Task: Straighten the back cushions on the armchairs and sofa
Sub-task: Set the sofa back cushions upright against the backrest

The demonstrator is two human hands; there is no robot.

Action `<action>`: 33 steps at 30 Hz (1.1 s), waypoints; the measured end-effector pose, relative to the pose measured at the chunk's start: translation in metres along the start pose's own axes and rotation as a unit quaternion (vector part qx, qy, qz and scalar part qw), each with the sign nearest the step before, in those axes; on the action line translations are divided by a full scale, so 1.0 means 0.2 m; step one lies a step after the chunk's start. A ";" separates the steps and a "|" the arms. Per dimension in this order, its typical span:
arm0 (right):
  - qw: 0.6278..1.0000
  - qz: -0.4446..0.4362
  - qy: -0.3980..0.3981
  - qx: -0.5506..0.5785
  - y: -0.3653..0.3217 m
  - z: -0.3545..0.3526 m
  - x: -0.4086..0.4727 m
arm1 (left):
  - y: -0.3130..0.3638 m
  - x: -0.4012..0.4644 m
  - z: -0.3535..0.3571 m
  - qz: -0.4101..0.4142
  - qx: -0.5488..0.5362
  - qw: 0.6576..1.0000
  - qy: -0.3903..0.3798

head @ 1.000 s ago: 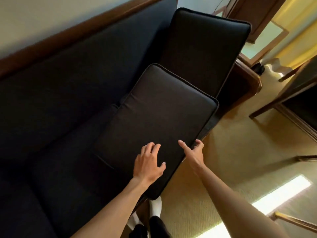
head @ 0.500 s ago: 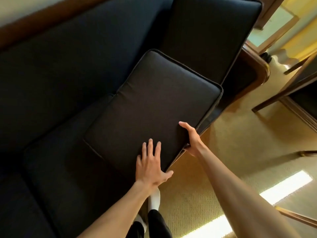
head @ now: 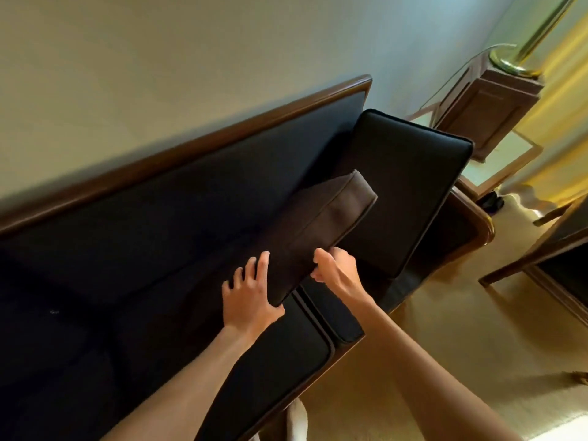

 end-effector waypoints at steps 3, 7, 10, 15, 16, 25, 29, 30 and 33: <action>0.935 -0.172 0.060 -0.304 -0.16 -0.02 0.05 | -0.06 0.13 -0.14 -0.021 -0.043 0.998 -0.032; 0.771 -0.260 0.024 -0.581 -0.28 -0.04 0.27 | -0.07 0.25 -0.20 -0.022 -0.064 0.997 -0.044; 0.692 -0.271 -0.047 -0.668 -0.34 -0.04 0.50 | -0.08 0.33 -0.21 -0.029 -0.062 0.997 -0.040; 0.659 -0.279 -0.079 -0.694 -0.44 0.00 0.71 | -0.08 0.40 -0.21 -0.039 0.009 0.999 -0.036; 0.649 -0.280 -0.084 -0.702 -0.45 0.01 0.74 | -0.07 0.42 -0.21 -0.054 0.026 0.997 -0.049; 0.573 -0.328 -0.081 -0.747 -0.62 0.07 0.83 | -0.11 0.55 -0.28 -0.117 0.060 0.987 -0.096; 0.566 -0.384 -0.093 -0.724 -0.75 0.17 0.79 | -0.31 0.53 -0.42 -0.101 0.042 0.988 -0.109; 0.568 -0.393 -0.100 -0.716 -0.78 0.22 0.77 | -0.38 0.52 -0.46 -0.097 0.036 0.988 -0.113; 0.577 -0.406 -0.133 -0.696 -0.86 0.38 0.69 | -0.60 0.46 -0.57 -0.088 0.030 0.987 -0.128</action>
Point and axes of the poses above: each hand's wrist, its own x-axis towards the middle knuckle, its own z-axis out of the palm, y = z × x, the point moved 2 cm from there along x, towards the middle knuckle, and after that the axes turned 5 degrees about -y, right-handed, at the moved point
